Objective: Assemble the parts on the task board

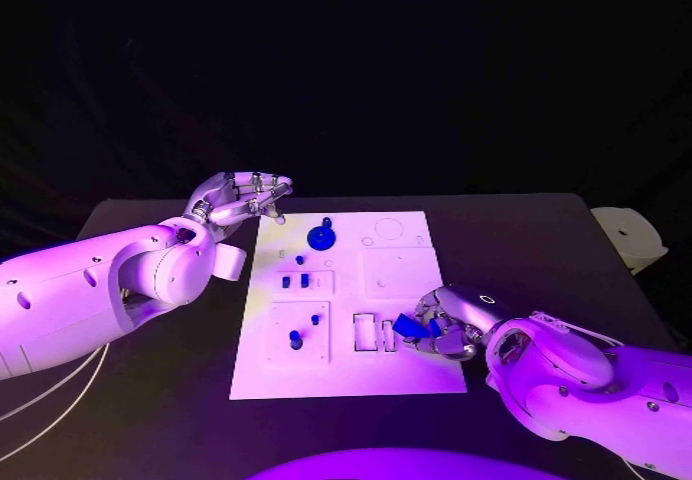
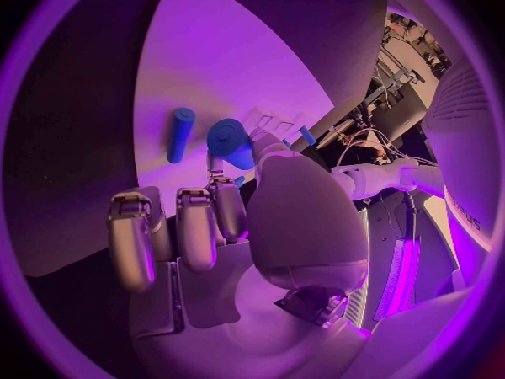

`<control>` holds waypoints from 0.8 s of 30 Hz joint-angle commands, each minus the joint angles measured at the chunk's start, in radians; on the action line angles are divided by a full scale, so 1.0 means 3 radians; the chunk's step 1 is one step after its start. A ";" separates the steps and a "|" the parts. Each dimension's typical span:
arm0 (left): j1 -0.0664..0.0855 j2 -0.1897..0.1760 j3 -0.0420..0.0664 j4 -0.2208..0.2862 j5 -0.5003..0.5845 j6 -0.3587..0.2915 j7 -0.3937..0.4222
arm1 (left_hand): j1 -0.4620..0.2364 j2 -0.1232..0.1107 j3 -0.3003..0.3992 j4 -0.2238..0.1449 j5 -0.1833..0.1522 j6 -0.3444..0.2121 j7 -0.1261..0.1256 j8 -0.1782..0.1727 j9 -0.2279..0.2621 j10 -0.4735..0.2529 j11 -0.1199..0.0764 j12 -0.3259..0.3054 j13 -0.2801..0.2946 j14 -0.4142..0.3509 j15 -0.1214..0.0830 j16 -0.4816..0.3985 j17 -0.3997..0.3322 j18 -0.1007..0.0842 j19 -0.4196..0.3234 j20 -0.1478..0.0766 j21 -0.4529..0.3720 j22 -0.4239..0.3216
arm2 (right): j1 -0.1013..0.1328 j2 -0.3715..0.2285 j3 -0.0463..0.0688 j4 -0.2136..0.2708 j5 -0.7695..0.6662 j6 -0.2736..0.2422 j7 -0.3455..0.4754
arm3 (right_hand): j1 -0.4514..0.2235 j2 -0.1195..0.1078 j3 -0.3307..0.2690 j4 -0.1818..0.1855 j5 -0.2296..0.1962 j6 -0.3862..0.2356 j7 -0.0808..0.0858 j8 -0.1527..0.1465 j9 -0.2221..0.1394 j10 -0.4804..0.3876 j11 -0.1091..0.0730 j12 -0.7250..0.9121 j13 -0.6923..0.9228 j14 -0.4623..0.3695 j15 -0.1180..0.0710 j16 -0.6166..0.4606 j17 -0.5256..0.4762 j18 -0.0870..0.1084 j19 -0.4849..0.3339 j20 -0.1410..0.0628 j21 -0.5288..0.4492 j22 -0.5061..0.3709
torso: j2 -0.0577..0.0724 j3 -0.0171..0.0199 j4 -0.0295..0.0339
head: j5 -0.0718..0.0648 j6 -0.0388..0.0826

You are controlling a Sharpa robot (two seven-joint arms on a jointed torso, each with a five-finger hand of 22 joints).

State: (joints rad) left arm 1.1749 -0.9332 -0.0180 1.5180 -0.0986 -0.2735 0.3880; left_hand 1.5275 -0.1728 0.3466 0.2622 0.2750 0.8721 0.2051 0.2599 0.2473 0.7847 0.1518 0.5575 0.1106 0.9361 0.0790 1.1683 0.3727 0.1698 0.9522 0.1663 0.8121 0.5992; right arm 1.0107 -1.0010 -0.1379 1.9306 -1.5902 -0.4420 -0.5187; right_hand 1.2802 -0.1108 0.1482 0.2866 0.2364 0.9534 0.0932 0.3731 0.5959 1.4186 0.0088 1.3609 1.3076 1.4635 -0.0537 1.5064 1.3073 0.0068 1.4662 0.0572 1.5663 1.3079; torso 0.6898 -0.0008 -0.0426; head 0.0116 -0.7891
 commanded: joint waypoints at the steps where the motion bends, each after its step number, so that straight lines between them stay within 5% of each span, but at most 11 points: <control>1: 0.0001 0.0006 0.0002 0.0006 0.0013 0.0052 0.0018 | -0.0037 -0.0004 0.0023 -0.0006 0.0003 -0.0019 0.0008 0.0011 0.0001 -0.0023 0.0002 0.0019 -0.0001 -0.0019 0.0002 0.0005 -0.0004 0.0045 -0.0023 0.0005 -0.0017 0.0003 | 0.0040 -0.0010 0.0013 0.0089 0.0080 -0.0242 -0.0027 | 0.0048 0.0077 0.0043 0.0014 -0.0003 0.0068 -0.0046 0.0052 0.0044 0.0021 -0.0017 0.0015 0.0199 0.0262 -0.0027 0.0017 0.0367 -0.0023 0.0349 -0.0034 0.0015 0.0876 | -0.0001 -0.0001 -0.0004 | 0.0001 0.0009; 5: 0.0001 0.0016 0.0002 0.0006 0.0013 0.0055 0.0020 | -0.0037 -0.0004 0.0023 -0.0006 0.0003 -0.0019 0.0008 0.0011 0.0001 -0.0023 0.0002 0.0019 -0.0001 -0.0019 0.0002 0.0005 -0.0004 0.0045 -0.0023 0.0005 -0.0017 0.0003 | 0.0091 0.0021 0.0020 0.0146 0.0171 -0.0282 -0.0007 | -0.0005 0.0108 0.0067 0.0017 -0.0019 0.0079 -0.0050 0.0055 0.0044 0.0029 -0.0020 0.0017 0.0202 0.0265 -0.0029 0.0023 0.0381 -0.0023 0.0349 -0.0037 0.0015 0.0876 | 0.0004 -0.0001 0.0004 | -0.0017 0.0012; 12: 0.0001 0.0031 0.0002 0.0007 0.0013 0.0061 0.0022 | -0.0035 -0.0005 0.0029 -0.0011 0.0004 -0.0016 0.0006 0.0017 0.0002 -0.0028 0.0001 0.0020 -0.0002 -0.0021 0.0002 0.0005 -0.0005 0.0046 -0.0024 0.0005 -0.0018 0.0003 | 0.0092 0.0177 0.0022 0.0092 0.0303 -0.0120 0.0039 | -0.0056 0.0125 0.0089 0.0016 -0.0033 0.0107 -0.0062 0.0070 0.0052 0.0053 -0.0029 0.0039 0.0223 0.0267 -0.0036 0.0026 0.0387 -0.0023 0.0349 -0.0043 0.0015 0.0876 | 0.0003 0.0006 0.0007 | -0.0008 0.0006; 17: 0.0001 0.0034 0.0002 0.0009 0.0013 0.0061 0.0020 | -0.0034 -0.0007 0.0033 -0.0015 0.0004 -0.0015 0.0005 0.0019 0.0003 -0.0032 0.0001 0.0020 -0.0002 -0.0023 0.0002 0.0005 -0.0006 0.0046 -0.0024 0.0005 -0.0019 0.0003 | 0.0084 0.0291 0.0022 0.0027 0.0359 0.0033 0.0048 | -0.0125 0.0128 0.0094 0.0019 -0.0046 0.0130 -0.0069 0.0085 0.0060 0.0064 -0.0036 0.0048 0.0233 0.0267 -0.0042 0.0028 0.0390 -0.0023 0.0349 -0.0048 0.0015 0.0876 | 0.0003 0.0000 0.0008 | -0.0004 0.0004; 24: 0.0001 0.0036 0.0002 0.0012 0.0013 0.0065 0.0018 | -0.0034 -0.0007 0.0033 -0.0015 0.0004 -0.0015 0.0005 0.0019 0.0003 -0.0032 0.0001 0.0020 -0.0002 -0.0023 0.0002 0.0005 -0.0006 0.0046 -0.0024 0.0005 -0.0019 0.0003 | 0.0068 0.0418 0.0021 -0.0069 0.0405 0.0204 0.0027 | -0.0470 0.0164 0.0056 0.0024 -0.0097 0.0188 -0.0093 0.0135 0.0091 0.0093 -0.0054 0.0070 0.0264 0.0267 -0.0057 0.0028 0.0391 -0.0023 0.0349 -0.0062 0.0015 0.0876 | 0.0005 0.0002 0.0006 | 0.0003 -0.0003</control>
State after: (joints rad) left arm 1.1747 -0.9247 -0.0180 1.5180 -0.0986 -0.2714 0.3873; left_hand 1.5275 -0.1728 0.3494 0.2593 0.2750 0.8721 0.2051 0.2599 0.2473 0.7847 0.1518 0.5575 0.1106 0.9361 0.0790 1.1682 0.3719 0.1698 0.9522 0.1663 0.8121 0.5992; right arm 1.0334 -0.8807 -0.1316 1.9147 -1.4854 -0.4409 -0.5143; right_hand 1.1536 -0.0540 0.1714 0.2910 0.2108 0.9639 0.1084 0.3887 0.5958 1.4420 -0.0071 1.3788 1.3074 1.4666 -0.0648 1.5100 1.3080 0.0067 1.4662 0.0428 1.5663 1.3075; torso 0.6908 -0.0007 -0.0403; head 0.0116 -0.7893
